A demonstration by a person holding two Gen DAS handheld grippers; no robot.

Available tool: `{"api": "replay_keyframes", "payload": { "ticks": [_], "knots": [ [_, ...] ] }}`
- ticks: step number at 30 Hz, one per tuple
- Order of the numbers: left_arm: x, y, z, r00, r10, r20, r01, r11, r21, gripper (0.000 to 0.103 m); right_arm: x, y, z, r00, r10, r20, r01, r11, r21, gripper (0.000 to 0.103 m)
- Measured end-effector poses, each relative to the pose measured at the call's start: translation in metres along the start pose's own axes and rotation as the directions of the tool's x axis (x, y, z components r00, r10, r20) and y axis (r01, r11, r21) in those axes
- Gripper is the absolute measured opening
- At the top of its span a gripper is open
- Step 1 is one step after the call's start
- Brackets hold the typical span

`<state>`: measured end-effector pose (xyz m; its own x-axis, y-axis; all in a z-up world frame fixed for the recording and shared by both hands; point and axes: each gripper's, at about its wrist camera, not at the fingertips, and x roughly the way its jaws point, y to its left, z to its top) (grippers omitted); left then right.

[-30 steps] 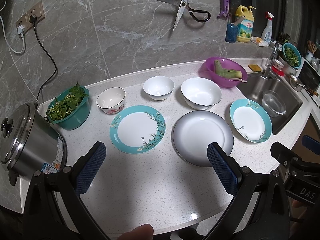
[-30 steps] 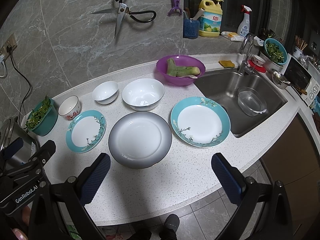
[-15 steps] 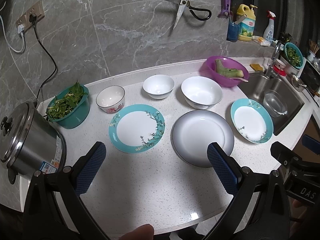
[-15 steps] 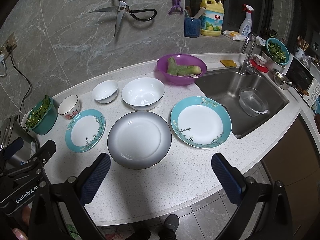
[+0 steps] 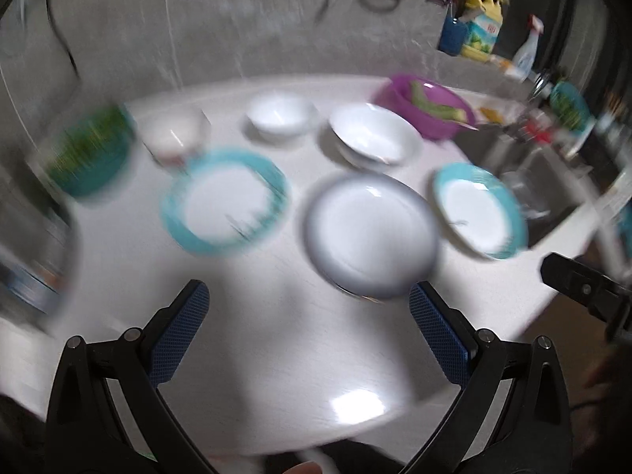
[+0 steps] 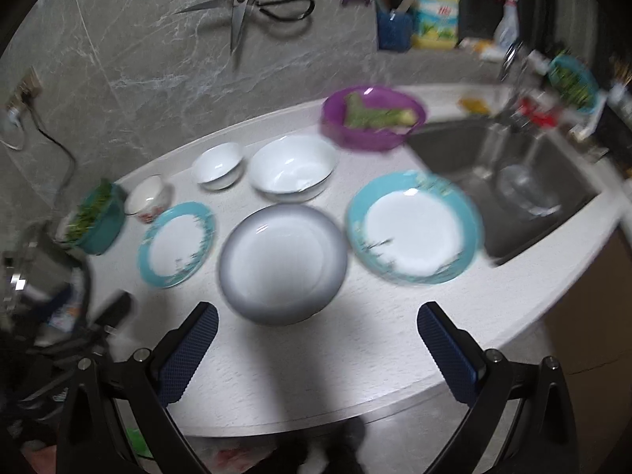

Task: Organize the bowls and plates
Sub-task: 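Move both grippers down to the rim of the grey-rimmed white plate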

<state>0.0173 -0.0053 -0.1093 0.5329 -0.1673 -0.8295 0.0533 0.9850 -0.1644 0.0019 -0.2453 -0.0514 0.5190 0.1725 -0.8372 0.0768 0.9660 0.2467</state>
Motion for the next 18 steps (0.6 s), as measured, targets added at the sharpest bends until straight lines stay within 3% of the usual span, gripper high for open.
{"api": "replay_keyframes", "payload": {
  "ticks": [2, 4, 6, 8, 9, 11, 13, 16, 18],
  "knots": [
    [0.027, 0.018, -0.015, 0.987, -0.153, -0.038, 0.147, 0.981, -0.125, 0.102, 0.018, -0.027, -0.006, 0.991, 0.131, -0.018, -0.129, 0.988, 0.081, 0.103],
    [0.048, 0.017, -0.024, 0.988, -0.138, -0.070, 0.131, 0.986, -0.099, 0.103, 0.042, -0.053, -0.015, 0.974, 0.223, -0.048, -0.211, 0.960, 0.184, 0.103],
    [0.064, 0.012, -0.031, 0.988, -0.131, -0.076, 0.130, 0.991, -0.025, 0.103, 0.064, -0.075, -0.024, 0.946, 0.320, -0.042, -0.297, 0.914, 0.276, 0.103],
    [0.086, 0.010, -0.036, 0.984, -0.125, -0.131, 0.125, 0.992, -0.008, 0.103, 0.080, -0.085, -0.030, 0.923, 0.383, -0.028, -0.354, 0.877, 0.324, 0.103],
    [0.099, 0.009, -0.035, 0.974, -0.122, -0.193, 0.122, 0.992, -0.010, 0.103, 0.085, -0.089, -0.032, 0.913, 0.409, -0.016, -0.380, 0.861, 0.339, 0.103],
    [0.133, 0.017, -0.027, 0.937, -0.138, -0.321, 0.126, 0.990, -0.060, 0.101, 0.099, -0.093, -0.034, 0.897, 0.443, 0.000, -0.411, 0.833, 0.370, 0.102],
    [0.150, 0.030, -0.020, 0.928, -0.189, -0.320, 0.163, 0.981, -0.107, 0.101, 0.115, -0.094, -0.033, 0.876, 0.482, 0.017, -0.450, 0.803, 0.392, 0.102],
    [0.173, 0.042, 0.002, 0.911, -0.266, -0.316, 0.238, 0.963, -0.126, 0.101, 0.135, -0.095, -0.032, 0.867, 0.498, 0.000, -0.450, 0.784, 0.429, 0.102],
    [0.182, 0.043, 0.016, 0.913, -0.268, -0.307, 0.253, 0.963, -0.089, 0.101, 0.146, -0.096, -0.030, 0.863, 0.506, 0.013, -0.455, 0.765, 0.455, 0.099]
  ]
}}
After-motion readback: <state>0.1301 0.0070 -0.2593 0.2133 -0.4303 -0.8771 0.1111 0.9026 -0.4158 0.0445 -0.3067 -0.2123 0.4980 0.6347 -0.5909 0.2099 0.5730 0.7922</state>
